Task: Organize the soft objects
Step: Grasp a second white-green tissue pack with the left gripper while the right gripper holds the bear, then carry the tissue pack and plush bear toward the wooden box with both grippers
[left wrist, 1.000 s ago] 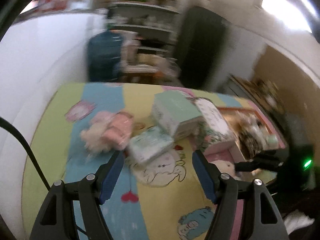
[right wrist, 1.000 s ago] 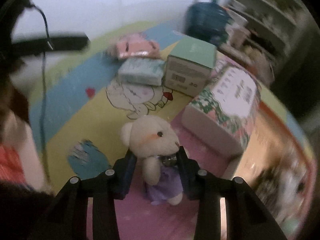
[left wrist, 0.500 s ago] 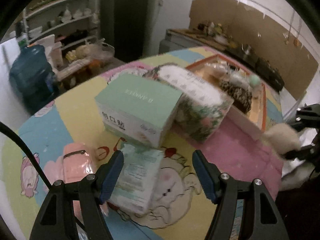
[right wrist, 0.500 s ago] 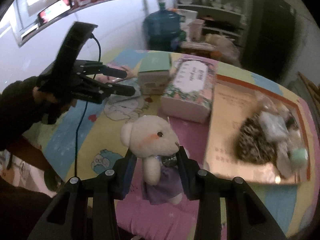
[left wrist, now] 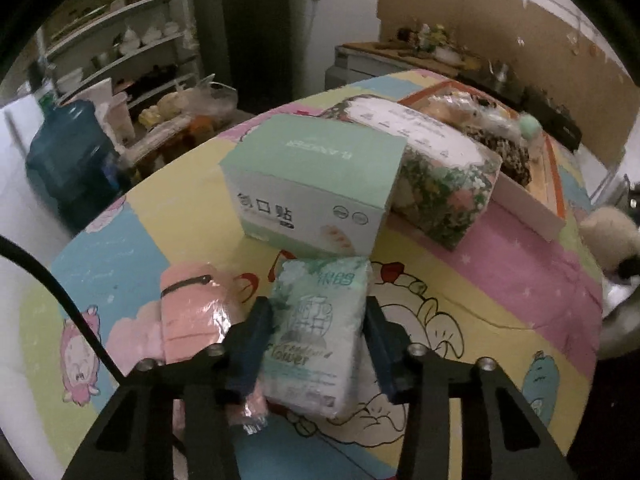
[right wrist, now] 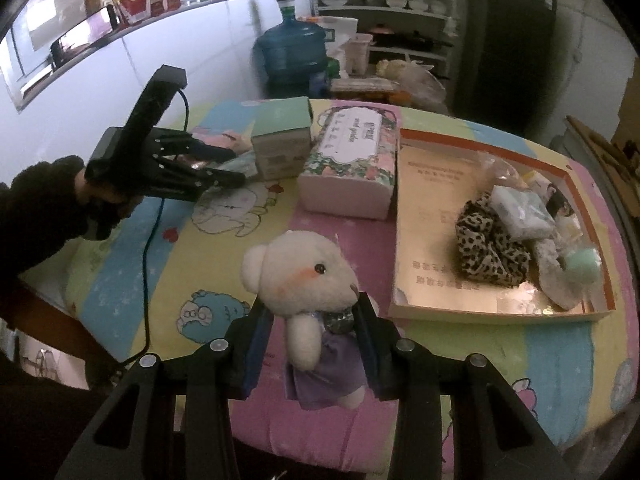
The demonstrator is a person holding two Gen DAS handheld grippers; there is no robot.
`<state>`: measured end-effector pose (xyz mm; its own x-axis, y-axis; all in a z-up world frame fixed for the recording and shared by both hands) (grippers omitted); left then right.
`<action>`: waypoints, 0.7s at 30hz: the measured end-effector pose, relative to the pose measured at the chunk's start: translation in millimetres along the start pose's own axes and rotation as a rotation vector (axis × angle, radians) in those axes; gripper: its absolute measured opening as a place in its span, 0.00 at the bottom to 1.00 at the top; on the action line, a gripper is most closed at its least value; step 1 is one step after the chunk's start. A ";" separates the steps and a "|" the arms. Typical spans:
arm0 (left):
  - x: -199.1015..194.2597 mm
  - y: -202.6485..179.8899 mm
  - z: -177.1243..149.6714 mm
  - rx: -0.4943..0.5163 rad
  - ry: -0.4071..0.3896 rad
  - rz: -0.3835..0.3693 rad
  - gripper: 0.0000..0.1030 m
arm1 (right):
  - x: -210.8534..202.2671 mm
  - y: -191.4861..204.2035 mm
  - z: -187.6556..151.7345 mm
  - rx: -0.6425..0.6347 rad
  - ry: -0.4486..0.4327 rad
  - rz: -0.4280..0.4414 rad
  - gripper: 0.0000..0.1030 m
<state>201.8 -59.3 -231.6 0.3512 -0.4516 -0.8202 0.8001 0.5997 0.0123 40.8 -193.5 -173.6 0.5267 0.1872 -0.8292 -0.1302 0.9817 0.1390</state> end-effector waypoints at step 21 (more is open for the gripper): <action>-76.6 -52.6 11.0 -0.268 -0.191 0.016 0.28 | -12.9 7.5 12.6 -0.010 -0.062 0.059 0.41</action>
<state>138.2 -63.5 -163.1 0.4678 -0.5415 -0.6986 0.6462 0.7487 -0.1477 43.6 -188.1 -155.0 0.5686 0.2467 -0.7847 -0.1706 0.9686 0.1810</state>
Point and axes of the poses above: each gripper's, at about its wrist camera, not at the fingertips, and x roughly the way its jaws point, y to its left, z to its top, the point moved 9 cm from there along x, roughly the way its jaws point, and after that the axes turned 4 degrees about x, right-handed, at the moved point
